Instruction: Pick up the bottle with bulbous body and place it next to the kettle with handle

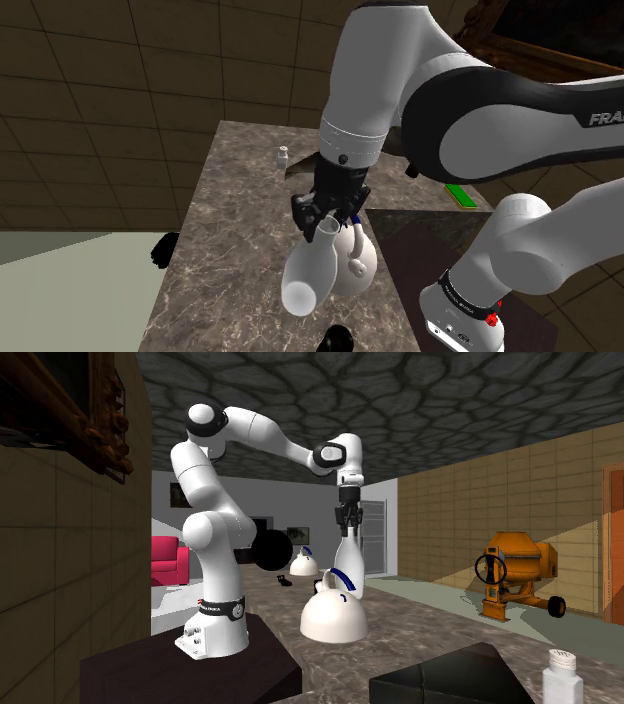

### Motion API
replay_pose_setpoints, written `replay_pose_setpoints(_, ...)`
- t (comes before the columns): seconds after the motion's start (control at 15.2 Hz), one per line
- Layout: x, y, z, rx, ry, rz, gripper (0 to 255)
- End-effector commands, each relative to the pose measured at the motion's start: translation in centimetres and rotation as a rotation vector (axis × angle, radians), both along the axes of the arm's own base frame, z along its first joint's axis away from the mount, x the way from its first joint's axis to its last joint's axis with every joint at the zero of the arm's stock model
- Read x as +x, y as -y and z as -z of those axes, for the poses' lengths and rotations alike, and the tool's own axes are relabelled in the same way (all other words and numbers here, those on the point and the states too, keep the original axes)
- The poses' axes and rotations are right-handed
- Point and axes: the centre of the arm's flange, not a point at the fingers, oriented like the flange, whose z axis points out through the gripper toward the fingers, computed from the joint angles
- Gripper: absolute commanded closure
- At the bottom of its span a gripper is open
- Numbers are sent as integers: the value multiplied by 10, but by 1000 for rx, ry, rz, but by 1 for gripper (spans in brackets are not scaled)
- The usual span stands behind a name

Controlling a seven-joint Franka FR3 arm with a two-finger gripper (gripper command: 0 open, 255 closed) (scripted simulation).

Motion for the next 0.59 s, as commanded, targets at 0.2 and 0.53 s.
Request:
replay_pose_setpoints(0.2,0,-1,26,1,1,0,255)
replay_pose_setpoints(0.53,0,-1,45,1,1,0,255)
